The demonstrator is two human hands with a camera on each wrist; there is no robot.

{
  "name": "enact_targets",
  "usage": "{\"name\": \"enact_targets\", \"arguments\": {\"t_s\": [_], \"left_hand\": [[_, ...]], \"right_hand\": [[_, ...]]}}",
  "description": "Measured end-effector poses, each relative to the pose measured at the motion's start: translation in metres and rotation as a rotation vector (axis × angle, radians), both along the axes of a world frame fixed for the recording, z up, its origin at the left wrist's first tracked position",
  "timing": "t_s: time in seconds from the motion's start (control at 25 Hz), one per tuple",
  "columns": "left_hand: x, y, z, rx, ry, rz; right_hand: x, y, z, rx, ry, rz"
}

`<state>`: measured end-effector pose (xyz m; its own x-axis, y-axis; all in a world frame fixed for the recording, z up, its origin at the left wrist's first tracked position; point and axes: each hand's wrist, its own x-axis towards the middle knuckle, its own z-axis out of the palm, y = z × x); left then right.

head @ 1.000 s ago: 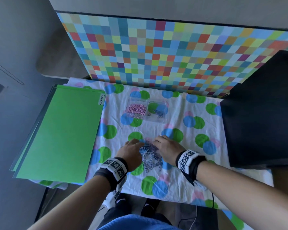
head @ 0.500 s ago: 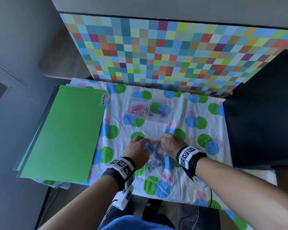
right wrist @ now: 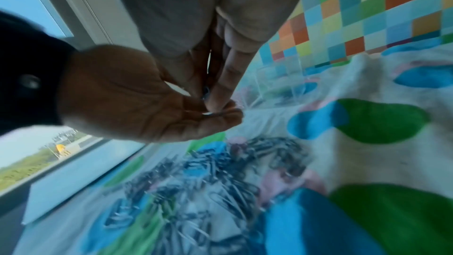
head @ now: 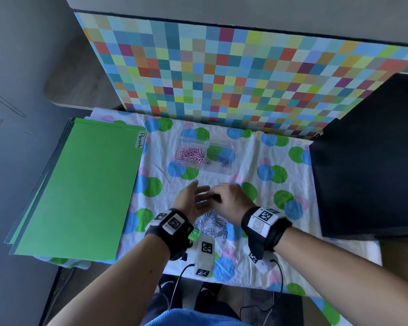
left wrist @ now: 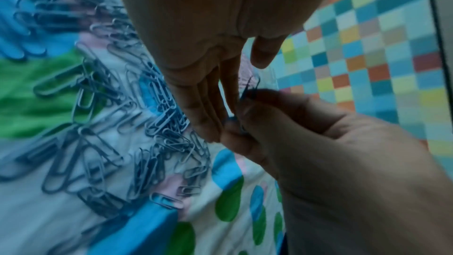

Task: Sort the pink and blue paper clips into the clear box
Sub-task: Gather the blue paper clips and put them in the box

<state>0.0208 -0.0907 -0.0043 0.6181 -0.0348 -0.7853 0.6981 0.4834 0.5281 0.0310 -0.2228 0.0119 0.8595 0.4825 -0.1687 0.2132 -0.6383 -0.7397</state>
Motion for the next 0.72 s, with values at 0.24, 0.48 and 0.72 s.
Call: {"name": "enact_targets", "arguments": {"t_s": [0.24, 0.48, 0.72], "left_hand": [[-0.005, 0.01, 0.001, -0.083, 0.059, 0.141], [-0.017, 0.024, -0.006, -0.021, 0.109, 0.121], [-0.031, 0.029, -0.01, -0.009, 0.121, 0.122]], "right_hand": [[0.002, -0.011, 0.0, 0.035, -0.138, -0.176], [-0.019, -0.017, -0.036, -0.543, -0.036, 0.261], [-0.025, -0.03, -0.047, -0.37, 0.014, 0.103]]}}
